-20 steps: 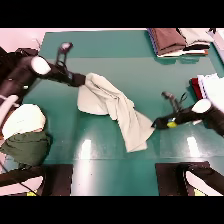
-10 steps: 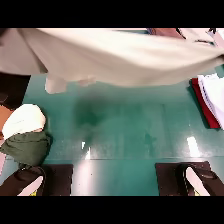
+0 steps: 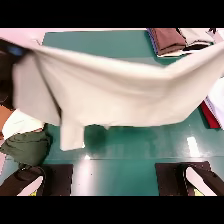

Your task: Fold the shirts.

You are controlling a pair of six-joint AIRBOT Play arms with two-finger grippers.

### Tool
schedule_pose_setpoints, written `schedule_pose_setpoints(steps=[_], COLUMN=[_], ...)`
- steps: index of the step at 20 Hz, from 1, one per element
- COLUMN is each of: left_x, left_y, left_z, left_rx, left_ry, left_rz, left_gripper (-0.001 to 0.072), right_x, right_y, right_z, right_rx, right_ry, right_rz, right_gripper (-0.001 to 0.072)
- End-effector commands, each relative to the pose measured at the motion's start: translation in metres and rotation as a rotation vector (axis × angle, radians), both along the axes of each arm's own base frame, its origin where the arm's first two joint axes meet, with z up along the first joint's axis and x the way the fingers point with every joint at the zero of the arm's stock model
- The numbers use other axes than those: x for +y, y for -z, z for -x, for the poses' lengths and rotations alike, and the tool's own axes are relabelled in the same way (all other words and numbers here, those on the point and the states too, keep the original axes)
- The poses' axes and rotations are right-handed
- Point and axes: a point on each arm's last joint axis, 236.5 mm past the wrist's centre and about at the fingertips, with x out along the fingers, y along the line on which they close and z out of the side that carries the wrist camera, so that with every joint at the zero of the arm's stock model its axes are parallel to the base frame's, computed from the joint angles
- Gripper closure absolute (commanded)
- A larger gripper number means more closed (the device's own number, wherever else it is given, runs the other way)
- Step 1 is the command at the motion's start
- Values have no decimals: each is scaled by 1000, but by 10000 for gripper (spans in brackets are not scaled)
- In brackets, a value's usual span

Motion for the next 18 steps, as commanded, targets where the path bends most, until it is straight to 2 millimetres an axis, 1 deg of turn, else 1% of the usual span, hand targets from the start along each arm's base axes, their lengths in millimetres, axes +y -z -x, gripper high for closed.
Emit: schedule_pose_setpoints(steps=[1,2,4,5,6,7,8,9,10,11,12,13,14,15,16,18], left_x=[-15,-17,-17,-13,-6,2,14,26,41,56,70,75,75,71,62,38], left_y=[125,167,233,258,274,282,281,273,260,250,243,242,246,254,265,290], left_z=[-36,-48,-77,-94,-110,-125,-137,-146,-152,-152,-146,-136,-126,-115,-105,-86], left_rx=[296,368,453,471,475,473,468,459,455,468,492,529,579,630,675,769], left_ry=[62,69,42,15,-34,-99,-167,-220,-269,-313,-343,-349,-343,-327,-306,-267], left_rz=[-107,-135,-174,-202,-223,-236,-237,-225,-198,-175,-158,-139,-122,-115,-101,-27], left_gripper=[681,682,681,680,621,279,141,138,139,138,139,138,138,138,138,138], right_x=[3,5,6,4,3,1,-4,-7,-7,-7,-8,-7,-6,-5,-2,-1], right_y=[106,144,205,225,241,249,250,246,237,227,218,211,206,203,203,208], right_z=[-39,-48,-63,-71,-79,-85,-93,-98,-100,-100,-97,-94,-89,-84,-79,-68], right_rx=[303,403,540,581,605,617,621,621,613,601,587,569,552,539,527,514], right_ry=[-20,-32,-34,-23,-9,-1,18,24,17,10,8,7,9,6,8,20], right_rz=[-13,-20,-60,-76,-90,-94,-106,-113,-121,-129,-121,-117,-114,-112,-109,-112], right_gripper=[692,691,691,691,682,502,251,234,236,239,239,240,239,240,240,240])
